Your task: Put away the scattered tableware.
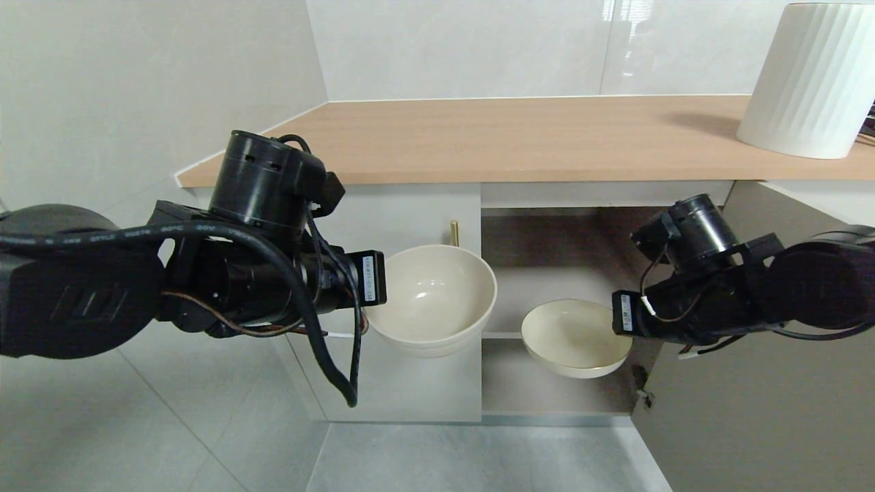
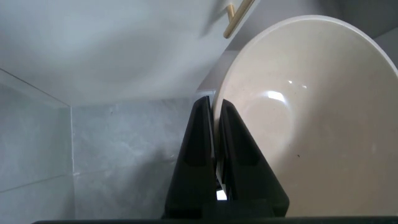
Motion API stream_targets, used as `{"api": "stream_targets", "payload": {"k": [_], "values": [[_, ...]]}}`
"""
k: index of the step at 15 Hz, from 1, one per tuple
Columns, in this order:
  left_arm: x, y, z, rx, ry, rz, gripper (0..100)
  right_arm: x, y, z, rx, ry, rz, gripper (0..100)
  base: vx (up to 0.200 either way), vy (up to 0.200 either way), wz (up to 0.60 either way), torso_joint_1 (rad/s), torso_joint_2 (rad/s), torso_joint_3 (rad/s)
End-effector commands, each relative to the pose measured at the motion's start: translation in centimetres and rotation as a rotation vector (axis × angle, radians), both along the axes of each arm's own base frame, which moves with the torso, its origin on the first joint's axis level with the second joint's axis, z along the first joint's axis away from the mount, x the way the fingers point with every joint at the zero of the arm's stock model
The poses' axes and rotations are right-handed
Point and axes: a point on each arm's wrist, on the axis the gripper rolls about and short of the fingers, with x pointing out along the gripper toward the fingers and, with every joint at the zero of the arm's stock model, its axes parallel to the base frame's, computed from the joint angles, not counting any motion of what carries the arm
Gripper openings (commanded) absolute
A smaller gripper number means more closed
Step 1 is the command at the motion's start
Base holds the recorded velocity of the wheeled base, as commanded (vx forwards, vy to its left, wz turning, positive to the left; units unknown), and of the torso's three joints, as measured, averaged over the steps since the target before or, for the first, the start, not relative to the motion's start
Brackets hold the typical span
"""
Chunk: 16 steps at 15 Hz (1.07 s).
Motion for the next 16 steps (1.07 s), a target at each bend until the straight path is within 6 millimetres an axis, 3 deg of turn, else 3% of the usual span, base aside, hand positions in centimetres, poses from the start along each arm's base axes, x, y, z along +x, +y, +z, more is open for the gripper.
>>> {"api": "stream_targets", "payload": {"k": [1, 10, 16], "values": [[0.0, 0.0, 0.0, -0.001, -0.001, 0.000, 0, 2.5, 1.0, -4.1, -0.048, 0.050, 0.001, 0, 0.000, 0.000, 0.00, 0.000, 0.00, 0.000], [0.1, 0.0, 0.0, 0.000, 0.000, 0.002, 0, 13.4, 1.1, -12.5, -0.137, 0.002, -0.258, 0, 0.000, 0.000, 0.00, 0.000, 0.00, 0.000], [0.2, -0.1, -0.1, 0.000, 0.001, 0.002, 0, 16.6, 0.4, -14.3, -0.139, -0.046, -0.363, 0, 0.000, 0.000, 0.00, 0.000, 0.00, 0.000]]}}
